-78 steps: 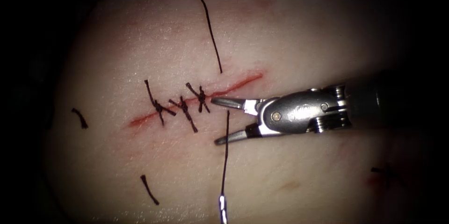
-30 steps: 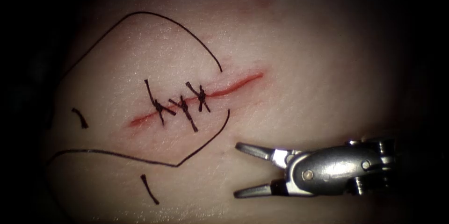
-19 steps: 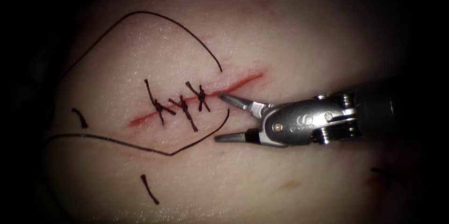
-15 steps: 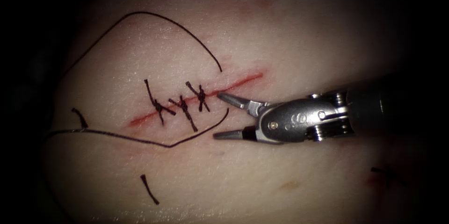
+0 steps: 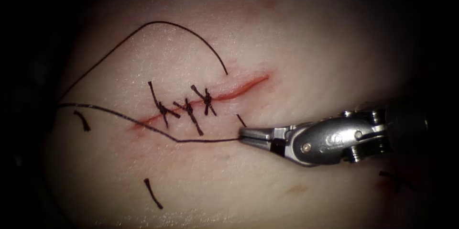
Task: Wound Closure
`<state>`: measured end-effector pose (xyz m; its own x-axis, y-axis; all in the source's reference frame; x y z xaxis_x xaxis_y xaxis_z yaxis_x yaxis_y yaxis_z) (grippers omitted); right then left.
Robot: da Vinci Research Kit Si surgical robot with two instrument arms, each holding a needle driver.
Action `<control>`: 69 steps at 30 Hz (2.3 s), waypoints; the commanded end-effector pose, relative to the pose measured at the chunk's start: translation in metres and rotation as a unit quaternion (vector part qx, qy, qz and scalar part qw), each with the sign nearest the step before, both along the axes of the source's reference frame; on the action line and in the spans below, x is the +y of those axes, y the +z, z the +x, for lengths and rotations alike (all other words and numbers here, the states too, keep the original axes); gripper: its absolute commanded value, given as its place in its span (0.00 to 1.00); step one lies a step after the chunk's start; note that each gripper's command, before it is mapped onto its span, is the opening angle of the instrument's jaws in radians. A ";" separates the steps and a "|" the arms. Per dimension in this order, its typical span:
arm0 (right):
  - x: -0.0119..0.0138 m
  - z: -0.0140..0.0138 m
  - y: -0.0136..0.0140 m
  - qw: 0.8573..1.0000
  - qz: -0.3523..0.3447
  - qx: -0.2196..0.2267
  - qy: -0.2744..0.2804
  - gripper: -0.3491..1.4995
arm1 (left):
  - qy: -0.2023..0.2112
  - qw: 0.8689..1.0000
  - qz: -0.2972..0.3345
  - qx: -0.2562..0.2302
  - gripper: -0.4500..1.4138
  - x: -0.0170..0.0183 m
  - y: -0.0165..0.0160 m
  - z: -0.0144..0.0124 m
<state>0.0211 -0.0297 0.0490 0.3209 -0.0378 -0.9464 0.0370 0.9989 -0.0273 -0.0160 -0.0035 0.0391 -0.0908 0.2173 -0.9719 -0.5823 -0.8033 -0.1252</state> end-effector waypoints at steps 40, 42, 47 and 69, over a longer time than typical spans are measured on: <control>0.0010 0.0027 0.0015 0.999 -0.014 0.028 0.015 0.84 | -0.043 0.998 -0.010 0.042 0.00 0.0010 0.0057 0.0019; 0.0014 0.0034 0.0031 0.999 -0.026 0.020 0.014 0.84 | -0.043 0.998 -0.012 0.040 0.00 0.0010 0.0057 0.0014; 0.0017 0.0041 0.0065 0.999 -0.040 -0.002 0.009 0.86 | -0.042 0.998 -0.014 0.039 0.00 0.0009 0.0057 0.0012; -0.0032 -0.0010 -0.0002 0.998 -0.058 0.018 -0.029 0.00 | -0.041 0.998 -0.022 0.034 0.00 0.0006 0.0061 -0.0004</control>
